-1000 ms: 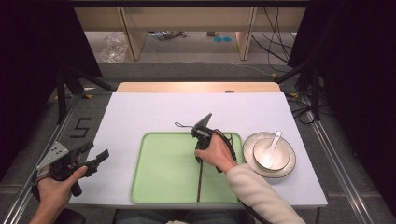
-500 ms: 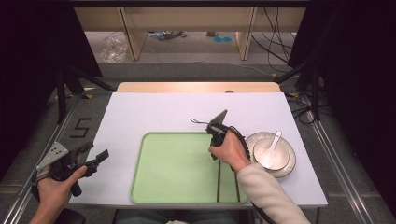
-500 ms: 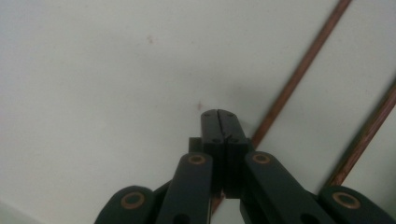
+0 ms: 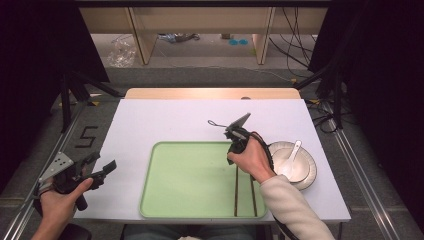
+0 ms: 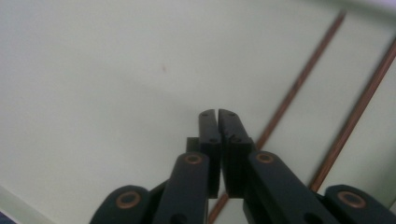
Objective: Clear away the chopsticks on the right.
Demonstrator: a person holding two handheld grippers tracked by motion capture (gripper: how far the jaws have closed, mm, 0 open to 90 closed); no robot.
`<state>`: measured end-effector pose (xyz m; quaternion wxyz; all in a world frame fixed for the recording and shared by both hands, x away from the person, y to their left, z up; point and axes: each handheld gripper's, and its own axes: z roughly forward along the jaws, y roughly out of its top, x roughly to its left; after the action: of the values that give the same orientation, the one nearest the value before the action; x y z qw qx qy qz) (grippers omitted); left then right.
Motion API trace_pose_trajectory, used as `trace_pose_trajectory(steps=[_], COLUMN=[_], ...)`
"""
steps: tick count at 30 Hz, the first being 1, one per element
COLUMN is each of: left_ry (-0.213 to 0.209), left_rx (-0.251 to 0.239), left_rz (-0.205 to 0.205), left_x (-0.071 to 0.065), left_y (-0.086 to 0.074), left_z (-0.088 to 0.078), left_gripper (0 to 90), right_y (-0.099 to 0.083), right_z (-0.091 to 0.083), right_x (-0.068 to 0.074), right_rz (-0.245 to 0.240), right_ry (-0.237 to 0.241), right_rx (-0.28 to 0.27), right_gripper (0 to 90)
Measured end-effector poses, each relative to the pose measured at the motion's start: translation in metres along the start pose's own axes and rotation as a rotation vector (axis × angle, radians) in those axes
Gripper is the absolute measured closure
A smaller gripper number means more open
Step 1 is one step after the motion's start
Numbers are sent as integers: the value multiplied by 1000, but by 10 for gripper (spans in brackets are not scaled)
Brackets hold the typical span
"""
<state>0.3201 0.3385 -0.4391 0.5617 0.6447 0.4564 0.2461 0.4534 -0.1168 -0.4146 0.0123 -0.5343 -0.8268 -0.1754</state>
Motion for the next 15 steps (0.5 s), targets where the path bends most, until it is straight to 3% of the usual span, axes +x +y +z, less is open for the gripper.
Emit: trace_pose_trajectory(steps=[5, 7, 10, 12, 15], left_ry=[1, 2, 3, 2, 2], left_rx=[-1, -2, -6, -10, -13], left_rz=[0, 1, 1, 2, 3], left_x=[0, 0, 0, 0, 0], left_y=[0, 0, 0, 0, 0], left_z=[0, 0, 0, 0, 0], left_gripper=[228, 227, 225, 222, 219], right_y=[-9, -17, -29, -38, -57], right_z=[-16, -22, -31, -39, -55], right_x=[-2, -6, -12, -14, -21], right_rz=[-124, -224, -355, -398, -459], right_ry=[21, 43, 89, 129, 166], right_rx=[-246, -360, -591, -673, -884], right_gripper=[744, 682, 596, 536, 474])
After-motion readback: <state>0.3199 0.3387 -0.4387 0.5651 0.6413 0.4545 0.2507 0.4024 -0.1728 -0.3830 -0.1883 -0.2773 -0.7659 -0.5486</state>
